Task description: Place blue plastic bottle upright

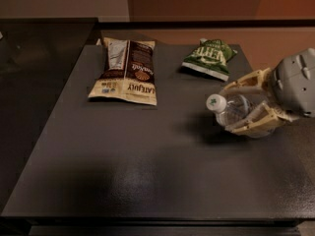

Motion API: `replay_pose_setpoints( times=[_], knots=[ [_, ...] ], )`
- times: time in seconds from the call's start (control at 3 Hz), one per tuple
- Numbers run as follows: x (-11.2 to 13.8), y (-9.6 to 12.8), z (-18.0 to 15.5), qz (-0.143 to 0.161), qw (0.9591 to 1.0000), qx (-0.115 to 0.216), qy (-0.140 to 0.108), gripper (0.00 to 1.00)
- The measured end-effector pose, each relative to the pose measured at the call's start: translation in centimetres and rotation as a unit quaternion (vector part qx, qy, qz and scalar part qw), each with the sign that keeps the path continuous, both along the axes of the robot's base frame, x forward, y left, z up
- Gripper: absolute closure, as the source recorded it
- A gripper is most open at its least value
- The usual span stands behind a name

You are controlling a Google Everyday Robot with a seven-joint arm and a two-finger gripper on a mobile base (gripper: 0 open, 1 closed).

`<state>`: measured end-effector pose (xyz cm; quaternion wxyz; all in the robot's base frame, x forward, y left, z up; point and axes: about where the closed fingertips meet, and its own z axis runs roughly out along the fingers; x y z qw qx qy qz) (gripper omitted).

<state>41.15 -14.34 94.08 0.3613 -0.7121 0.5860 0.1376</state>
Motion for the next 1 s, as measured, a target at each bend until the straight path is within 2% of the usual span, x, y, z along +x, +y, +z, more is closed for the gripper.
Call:
replay_pose_setpoints(
  times=[0.33, 0.67, 1.0],
  knots=[
    [1.7, -2.5, 0.7, -0.029, 0.9994, 0.016, -0.01, 1.0],
    [3.5, -4.2, 2.3, -0.059, 0.9967, 0.04, -0.037, 1.0],
    [4.7, -5.0, 4.4, -0.101, 0.988, 0.084, -0.082, 1.0]
  ],
)
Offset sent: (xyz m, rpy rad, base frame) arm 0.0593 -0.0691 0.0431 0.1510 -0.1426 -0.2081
